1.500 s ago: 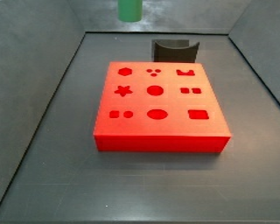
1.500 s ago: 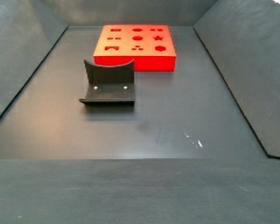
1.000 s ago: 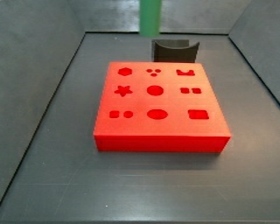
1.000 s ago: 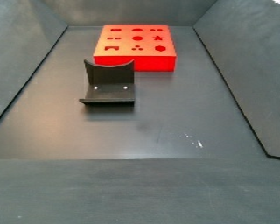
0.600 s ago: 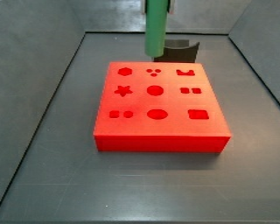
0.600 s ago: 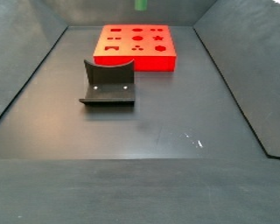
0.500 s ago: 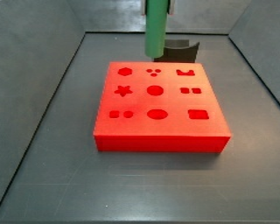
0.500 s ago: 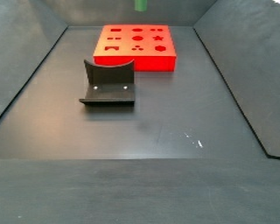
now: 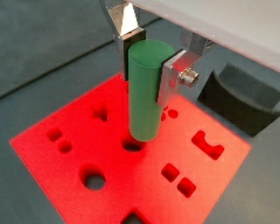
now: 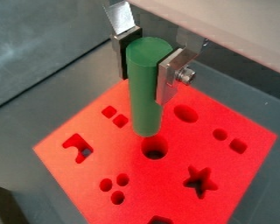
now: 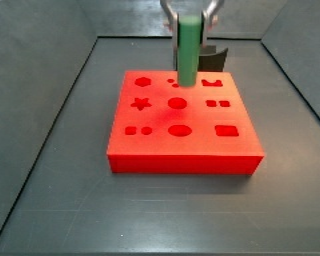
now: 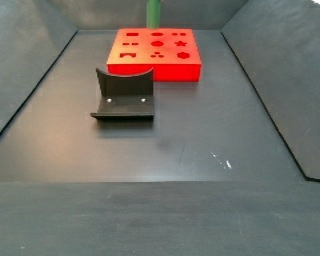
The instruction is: Insert the round object.
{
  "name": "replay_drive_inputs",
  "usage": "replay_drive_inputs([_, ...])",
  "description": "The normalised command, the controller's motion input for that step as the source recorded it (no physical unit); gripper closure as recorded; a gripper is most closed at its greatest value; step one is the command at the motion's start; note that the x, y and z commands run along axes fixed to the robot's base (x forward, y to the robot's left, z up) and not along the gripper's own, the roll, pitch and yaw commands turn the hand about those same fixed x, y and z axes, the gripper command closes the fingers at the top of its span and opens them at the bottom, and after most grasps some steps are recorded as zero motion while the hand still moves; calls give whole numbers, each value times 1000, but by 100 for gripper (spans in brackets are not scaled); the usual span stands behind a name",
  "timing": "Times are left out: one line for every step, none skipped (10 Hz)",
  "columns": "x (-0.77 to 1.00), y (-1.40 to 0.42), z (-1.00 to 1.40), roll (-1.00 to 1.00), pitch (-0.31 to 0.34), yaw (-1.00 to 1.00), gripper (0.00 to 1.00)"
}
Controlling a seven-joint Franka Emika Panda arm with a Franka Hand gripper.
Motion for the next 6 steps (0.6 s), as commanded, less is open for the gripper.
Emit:
replay_drive_inputs([-20,0,-280,77,0,0,100])
replay_drive_inputs([-60,0,-337,66,0,-6,100])
replay_drive_inputs([-91,0,-346,44,0,-20,100])
replay_drive_inputs([-26,0,-317,14,-7,-6,100])
replay_drive_inputs([0,0,-260,0,-20,0,100])
replay_drive_inputs([0,0,-237,0,-30,0,100])
